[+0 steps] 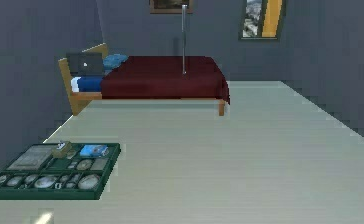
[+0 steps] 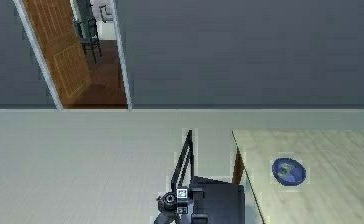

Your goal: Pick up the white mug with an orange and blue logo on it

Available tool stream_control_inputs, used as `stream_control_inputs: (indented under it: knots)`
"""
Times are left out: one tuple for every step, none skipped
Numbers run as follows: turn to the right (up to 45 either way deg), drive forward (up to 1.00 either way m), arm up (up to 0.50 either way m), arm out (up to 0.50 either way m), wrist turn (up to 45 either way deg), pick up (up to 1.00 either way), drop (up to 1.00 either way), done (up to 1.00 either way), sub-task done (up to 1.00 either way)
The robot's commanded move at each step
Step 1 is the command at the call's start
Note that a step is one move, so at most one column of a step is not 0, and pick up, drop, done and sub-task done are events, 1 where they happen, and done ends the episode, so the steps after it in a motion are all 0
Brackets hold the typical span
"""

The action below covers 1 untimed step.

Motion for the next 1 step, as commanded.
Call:
stream_control_inputs:
  knots:
    - [0.0,0.0,0.0,0.0,45.0,0.0,0.0,0.0,0.0]
